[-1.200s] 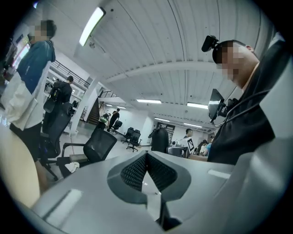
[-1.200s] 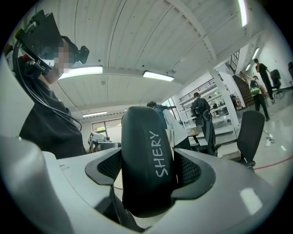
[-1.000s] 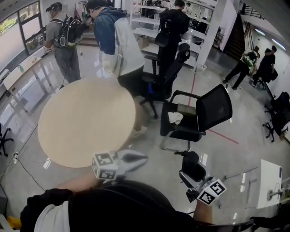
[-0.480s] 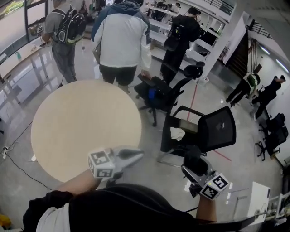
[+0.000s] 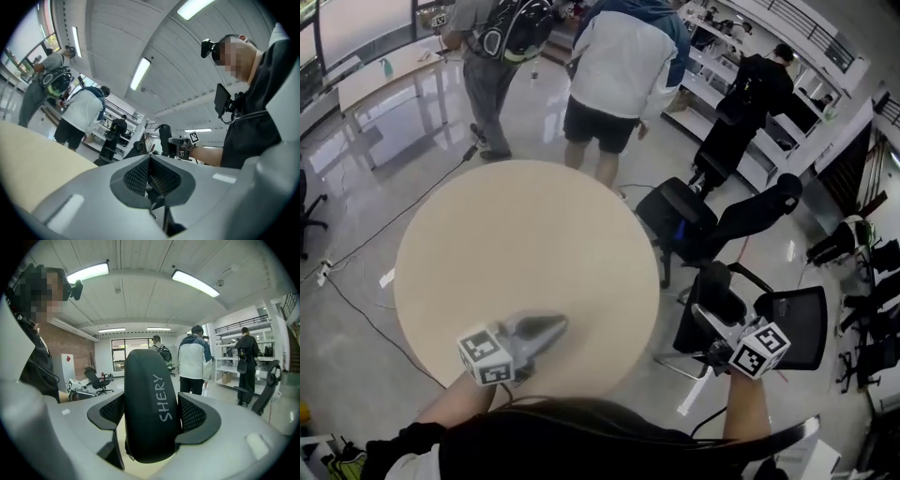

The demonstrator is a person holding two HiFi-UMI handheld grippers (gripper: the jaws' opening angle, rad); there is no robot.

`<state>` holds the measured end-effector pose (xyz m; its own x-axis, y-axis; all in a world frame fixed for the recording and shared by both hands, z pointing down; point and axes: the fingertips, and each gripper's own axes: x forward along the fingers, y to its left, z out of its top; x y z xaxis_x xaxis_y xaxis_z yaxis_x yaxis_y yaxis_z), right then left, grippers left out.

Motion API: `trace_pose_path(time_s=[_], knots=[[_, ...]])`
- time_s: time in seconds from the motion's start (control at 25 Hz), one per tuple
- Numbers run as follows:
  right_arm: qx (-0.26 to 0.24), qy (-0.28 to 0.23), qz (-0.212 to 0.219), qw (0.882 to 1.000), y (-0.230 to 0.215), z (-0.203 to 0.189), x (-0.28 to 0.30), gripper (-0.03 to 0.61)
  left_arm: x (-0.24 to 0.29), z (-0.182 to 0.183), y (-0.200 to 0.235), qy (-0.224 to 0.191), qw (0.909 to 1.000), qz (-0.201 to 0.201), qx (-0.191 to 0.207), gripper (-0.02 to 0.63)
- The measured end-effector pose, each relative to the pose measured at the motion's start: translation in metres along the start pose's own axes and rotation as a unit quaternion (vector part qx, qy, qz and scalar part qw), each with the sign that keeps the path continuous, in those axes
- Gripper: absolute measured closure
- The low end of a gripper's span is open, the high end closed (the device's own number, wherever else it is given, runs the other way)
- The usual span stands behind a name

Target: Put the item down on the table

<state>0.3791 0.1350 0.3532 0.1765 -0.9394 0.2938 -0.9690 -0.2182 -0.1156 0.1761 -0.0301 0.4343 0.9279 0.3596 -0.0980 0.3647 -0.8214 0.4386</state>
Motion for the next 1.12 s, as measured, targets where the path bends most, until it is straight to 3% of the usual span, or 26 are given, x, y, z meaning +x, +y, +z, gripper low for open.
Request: trace_pose_path(time_s=[0.24, 0.44, 0.84, 1.12], knots=[[-0.038, 0.038, 0.055, 0.997, 0.003, 0.014, 0.152, 0.216, -0.077, 0.010, 0.096, -0.020, 0.9935, 0.111, 0.007, 0.617], [-0.064, 0.066, 0.097, 0.991, 0.015, 0.010, 0.269, 0.216, -0.141, 0.011, 0.140, -0.043, 0.9809, 0.190, 0.007, 0.617], [-0.087, 0.141, 0.129, 0.978, 0.031, -0.021, 0.468, 0.216, -0.216, 0.000, 0.206, -0.079, 0.9561, 0.282, -0.013, 0.617], [-0.117, 0.174, 0.156, 0.965, 0.043, -0.047, 0.607, 0.216, -0.237, -0.024, 0.255, -0.086, 0.9409, 0.327, -0.025, 0.617]])
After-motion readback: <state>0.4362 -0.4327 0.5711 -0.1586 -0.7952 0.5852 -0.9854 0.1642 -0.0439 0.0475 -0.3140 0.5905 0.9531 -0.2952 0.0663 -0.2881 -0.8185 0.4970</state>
